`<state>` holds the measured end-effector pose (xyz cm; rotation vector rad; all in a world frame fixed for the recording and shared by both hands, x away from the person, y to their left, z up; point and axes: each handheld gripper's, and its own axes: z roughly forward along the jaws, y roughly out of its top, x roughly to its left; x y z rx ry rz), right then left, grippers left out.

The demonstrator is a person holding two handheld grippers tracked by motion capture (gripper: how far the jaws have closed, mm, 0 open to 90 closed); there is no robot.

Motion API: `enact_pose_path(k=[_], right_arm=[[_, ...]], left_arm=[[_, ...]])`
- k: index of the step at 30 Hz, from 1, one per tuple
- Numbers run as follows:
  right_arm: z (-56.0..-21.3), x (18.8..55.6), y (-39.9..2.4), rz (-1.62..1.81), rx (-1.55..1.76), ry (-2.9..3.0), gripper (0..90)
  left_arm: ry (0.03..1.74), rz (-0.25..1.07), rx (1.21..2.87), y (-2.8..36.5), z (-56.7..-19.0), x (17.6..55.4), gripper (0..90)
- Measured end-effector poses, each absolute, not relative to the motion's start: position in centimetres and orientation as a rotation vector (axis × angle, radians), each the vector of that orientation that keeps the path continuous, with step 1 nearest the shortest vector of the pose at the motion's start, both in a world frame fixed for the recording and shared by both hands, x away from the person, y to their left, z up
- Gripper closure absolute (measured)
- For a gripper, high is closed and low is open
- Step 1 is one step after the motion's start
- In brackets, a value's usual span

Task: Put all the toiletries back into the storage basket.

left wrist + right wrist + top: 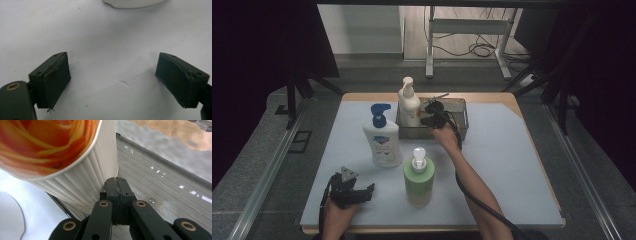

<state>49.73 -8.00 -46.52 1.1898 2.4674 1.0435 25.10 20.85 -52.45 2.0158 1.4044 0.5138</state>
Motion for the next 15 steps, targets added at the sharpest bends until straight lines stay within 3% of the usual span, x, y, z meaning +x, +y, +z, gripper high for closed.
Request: enact_pose_path(k=[15], right_arm=[[-46.5,49.8,-6.6,1.038,1.168,2.484,90.0]], left_arm=[[1.405,0.515,2.016,20.8,-52.5,25.1,11.9]])
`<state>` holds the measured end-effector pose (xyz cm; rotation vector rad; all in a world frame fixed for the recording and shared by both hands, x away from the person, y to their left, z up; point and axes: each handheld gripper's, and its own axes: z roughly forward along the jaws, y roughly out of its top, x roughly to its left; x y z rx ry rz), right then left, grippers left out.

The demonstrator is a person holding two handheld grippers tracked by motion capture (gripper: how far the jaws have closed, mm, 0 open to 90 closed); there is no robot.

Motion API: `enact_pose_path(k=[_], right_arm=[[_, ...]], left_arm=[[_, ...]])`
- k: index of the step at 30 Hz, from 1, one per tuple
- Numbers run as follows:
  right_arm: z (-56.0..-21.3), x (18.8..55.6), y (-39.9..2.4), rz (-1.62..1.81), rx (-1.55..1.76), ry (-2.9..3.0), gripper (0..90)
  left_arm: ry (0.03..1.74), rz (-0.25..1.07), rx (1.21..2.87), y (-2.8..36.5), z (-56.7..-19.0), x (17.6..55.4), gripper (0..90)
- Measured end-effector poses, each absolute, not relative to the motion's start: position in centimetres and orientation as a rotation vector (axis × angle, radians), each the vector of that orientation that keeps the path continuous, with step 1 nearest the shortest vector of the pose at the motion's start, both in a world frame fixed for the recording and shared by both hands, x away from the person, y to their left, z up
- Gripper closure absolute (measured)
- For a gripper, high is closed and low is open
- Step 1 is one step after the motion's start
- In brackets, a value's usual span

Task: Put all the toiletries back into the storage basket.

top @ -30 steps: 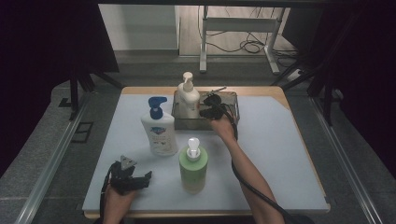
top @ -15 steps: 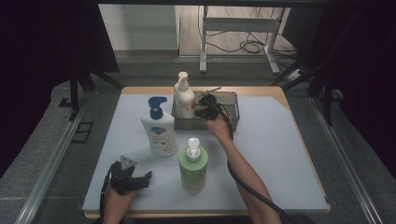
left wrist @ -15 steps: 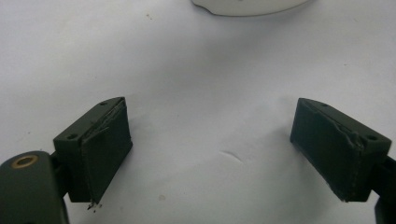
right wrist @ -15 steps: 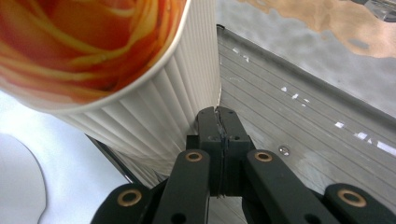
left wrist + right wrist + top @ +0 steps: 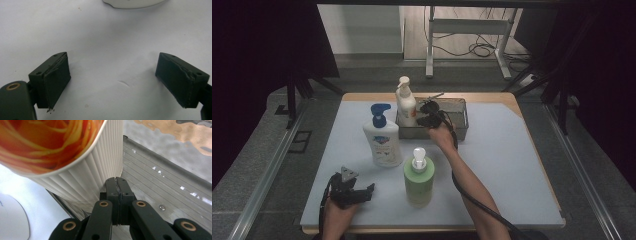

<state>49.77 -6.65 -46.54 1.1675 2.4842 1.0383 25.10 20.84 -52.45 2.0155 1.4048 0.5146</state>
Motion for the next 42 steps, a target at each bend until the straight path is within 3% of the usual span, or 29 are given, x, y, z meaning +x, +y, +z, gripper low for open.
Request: enact_pose_path(k=[38,42], right_arm=[[-46.5,49.5,-5.2,1.064,1.145,2.513,89.9],[-46.5,49.4,-5.4,1.048,1.113,2.517,84.8]], left_arm=[[1.406,0.513,2.015,20.8,-52.4,25.1,11.8],[1.406,0.513,2.015,20.8,-52.4,25.1,11.9]])
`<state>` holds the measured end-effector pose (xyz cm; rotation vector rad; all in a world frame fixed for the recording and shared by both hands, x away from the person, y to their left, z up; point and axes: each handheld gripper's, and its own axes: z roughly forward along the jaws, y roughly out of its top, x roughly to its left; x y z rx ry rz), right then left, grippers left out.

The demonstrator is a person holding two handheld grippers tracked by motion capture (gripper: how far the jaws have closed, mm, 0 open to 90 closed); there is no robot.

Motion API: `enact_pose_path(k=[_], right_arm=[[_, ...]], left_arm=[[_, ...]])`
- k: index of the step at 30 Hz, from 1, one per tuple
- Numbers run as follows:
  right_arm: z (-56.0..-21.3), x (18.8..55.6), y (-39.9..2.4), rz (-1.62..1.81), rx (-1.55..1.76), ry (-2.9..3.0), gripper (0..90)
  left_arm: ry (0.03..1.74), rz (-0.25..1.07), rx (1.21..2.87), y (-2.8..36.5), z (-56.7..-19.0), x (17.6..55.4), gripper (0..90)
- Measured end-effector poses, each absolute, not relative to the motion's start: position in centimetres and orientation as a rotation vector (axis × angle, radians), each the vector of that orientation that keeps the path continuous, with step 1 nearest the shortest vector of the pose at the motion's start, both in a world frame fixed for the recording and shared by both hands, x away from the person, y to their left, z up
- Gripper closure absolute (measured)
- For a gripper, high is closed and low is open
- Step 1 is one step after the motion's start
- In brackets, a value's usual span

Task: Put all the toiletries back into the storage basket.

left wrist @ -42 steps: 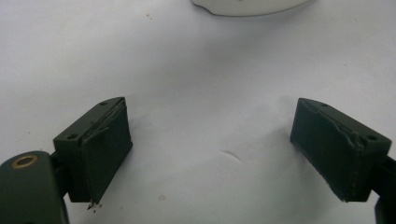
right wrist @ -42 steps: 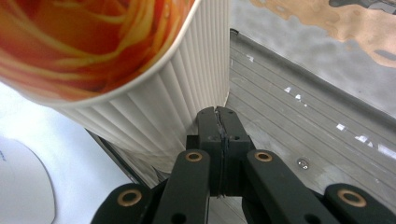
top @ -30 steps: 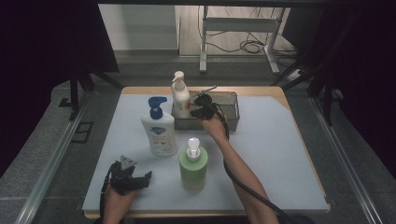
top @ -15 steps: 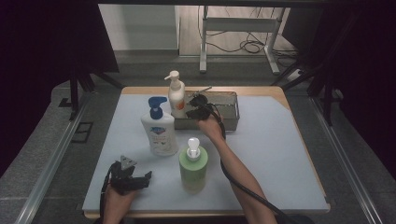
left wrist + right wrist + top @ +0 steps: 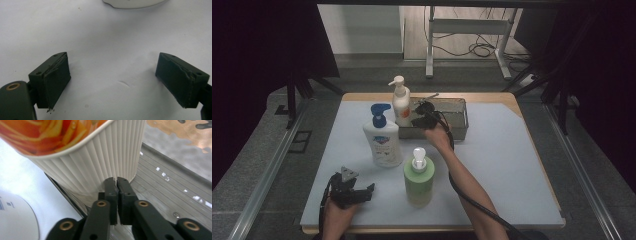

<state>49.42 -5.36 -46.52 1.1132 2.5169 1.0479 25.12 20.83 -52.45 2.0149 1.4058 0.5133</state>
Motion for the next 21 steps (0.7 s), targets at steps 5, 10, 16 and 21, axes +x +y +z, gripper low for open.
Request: enact_pose_path(k=[5,10,16,21], right_arm=[[-46.1,49.2,-5.7,1.049,1.095,2.504,80.6],[-45.5,48.9,-6.5,1.053,1.074,2.484,74.2],[-44.4,48.1,-7.6,1.102,1.051,2.463,59.6],[-43.3,47.3,-8.5,1.152,1.018,2.459,46.6]], left_arm=[[1.405,0.514,2.016,20.8,-52.4,25.1,11.9],[1.405,0.514,2.018,20.9,-52.4,25.1,11.9],[1.405,0.513,2.017,20.8,-52.4,25.1,11.9],[1.404,0.514,2.017,20.9,-52.4,25.1,11.9]])
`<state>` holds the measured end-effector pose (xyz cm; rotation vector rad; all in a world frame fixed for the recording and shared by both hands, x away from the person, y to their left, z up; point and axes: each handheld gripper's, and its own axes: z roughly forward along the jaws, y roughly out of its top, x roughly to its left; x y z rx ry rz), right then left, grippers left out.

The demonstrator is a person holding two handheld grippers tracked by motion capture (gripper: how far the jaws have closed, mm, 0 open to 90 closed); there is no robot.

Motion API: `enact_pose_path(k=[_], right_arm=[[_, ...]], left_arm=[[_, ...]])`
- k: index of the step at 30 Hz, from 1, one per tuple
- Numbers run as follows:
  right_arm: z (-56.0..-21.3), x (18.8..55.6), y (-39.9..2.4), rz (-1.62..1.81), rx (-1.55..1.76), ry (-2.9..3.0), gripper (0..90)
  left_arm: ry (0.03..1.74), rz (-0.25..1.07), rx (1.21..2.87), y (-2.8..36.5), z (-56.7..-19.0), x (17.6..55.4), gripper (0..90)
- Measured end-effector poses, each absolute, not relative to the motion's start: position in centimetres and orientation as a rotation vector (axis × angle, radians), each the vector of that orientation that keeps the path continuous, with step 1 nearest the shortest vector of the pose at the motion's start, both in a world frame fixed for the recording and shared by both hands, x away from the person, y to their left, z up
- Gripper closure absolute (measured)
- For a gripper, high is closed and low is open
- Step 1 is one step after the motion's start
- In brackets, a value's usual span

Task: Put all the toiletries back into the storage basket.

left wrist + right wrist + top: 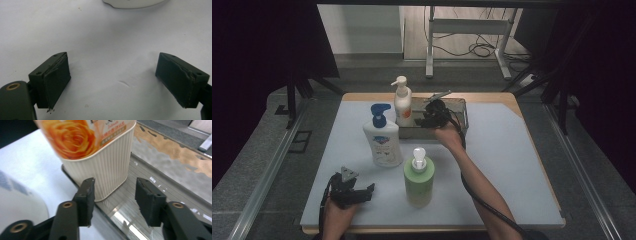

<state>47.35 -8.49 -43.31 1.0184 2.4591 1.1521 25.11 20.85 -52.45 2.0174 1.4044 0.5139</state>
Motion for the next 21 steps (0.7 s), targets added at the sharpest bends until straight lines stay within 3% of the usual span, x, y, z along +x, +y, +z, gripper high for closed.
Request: enact_pose_path(k=[11,21], right_arm=[[-42.4,45.3,-9.8,1.172,0.927,2.510,24.2],[-41.8,43.1,-11.7,1.185,0.855,2.521,13.9]], left_arm=[[1.404,0.515,2.017,20.8,-52.5,25.1,11.9],[1.404,0.515,2.014,20.8,-52.5,25.1,11.9]])
